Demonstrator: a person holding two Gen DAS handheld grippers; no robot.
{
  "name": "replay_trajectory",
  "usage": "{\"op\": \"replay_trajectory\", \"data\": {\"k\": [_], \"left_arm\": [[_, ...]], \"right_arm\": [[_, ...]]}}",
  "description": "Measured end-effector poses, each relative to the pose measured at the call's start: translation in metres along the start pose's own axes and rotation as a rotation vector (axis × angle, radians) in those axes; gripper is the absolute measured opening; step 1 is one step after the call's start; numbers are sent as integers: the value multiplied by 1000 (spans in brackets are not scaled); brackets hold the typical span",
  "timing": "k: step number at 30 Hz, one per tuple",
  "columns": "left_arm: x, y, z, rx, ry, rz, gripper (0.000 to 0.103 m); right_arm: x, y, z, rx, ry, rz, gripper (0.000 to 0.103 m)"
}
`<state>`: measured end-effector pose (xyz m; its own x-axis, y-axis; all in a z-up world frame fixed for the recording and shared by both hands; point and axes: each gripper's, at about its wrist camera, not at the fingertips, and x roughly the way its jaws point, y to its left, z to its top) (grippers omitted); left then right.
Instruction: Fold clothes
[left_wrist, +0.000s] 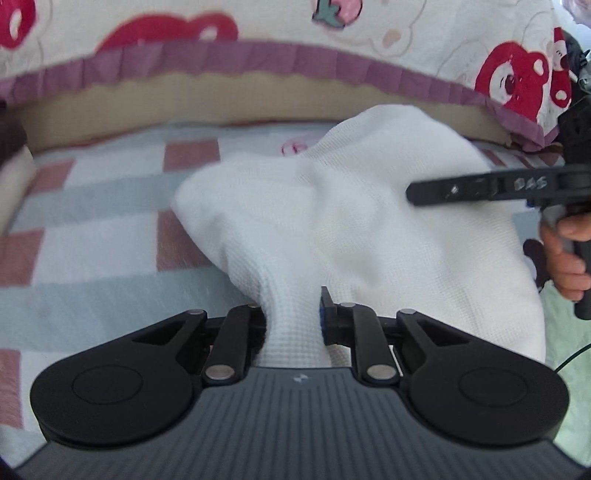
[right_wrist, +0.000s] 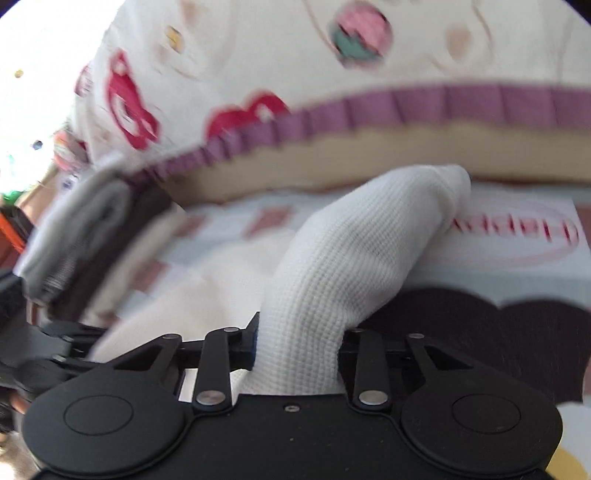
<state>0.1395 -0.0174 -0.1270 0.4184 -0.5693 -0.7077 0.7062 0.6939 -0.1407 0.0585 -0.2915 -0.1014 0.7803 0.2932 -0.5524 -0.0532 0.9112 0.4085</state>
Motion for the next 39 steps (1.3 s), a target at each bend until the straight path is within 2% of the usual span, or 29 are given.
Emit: {"op": "replay_trajectory", "data": {"k": [3, 6, 11, 14, 20, 25, 29, 32, 35, 37, 39], "left_arm": [[-26, -3, 5, 19, -73, 39, 15], [-58, 2, 3, -20, -148, 88, 15], [-115, 1, -2, -82, -212, 235, 15], [-159, -1, 2, -61, -239, 306, 15], [-257, 32, 42, 10, -264, 403, 15], [-327, 89, 103, 34, -231, 488, 15], [-364, 168, 164, -78, -163, 517, 15], [-365, 226, 192, -68, -110, 583, 16], [-330, 286, 189, -115, -19, 590, 16], [-295, 325, 168, -198, 51, 571, 17], [-259, 359, 141, -273, 134, 558, 17]], "right_arm": [[-19, 33, 11, -96, -51, -15, 35], [-37, 70, 22, -193, -94, -22, 35], [-58, 136, 40, -329, -152, 15, 35], [-70, 169, 51, -324, -201, 72, 34], [-83, 239, 87, -387, -268, 204, 34], [-68, 308, 143, -438, -349, 309, 34], [-21, 354, 189, -433, -387, 398, 34], [32, 370, 219, -308, -339, 465, 35], [108, 365, 231, -98, -201, 517, 35], [171, 350, 221, 71, -63, 500, 36], [222, 339, 198, 125, 80, 432, 41]]}}
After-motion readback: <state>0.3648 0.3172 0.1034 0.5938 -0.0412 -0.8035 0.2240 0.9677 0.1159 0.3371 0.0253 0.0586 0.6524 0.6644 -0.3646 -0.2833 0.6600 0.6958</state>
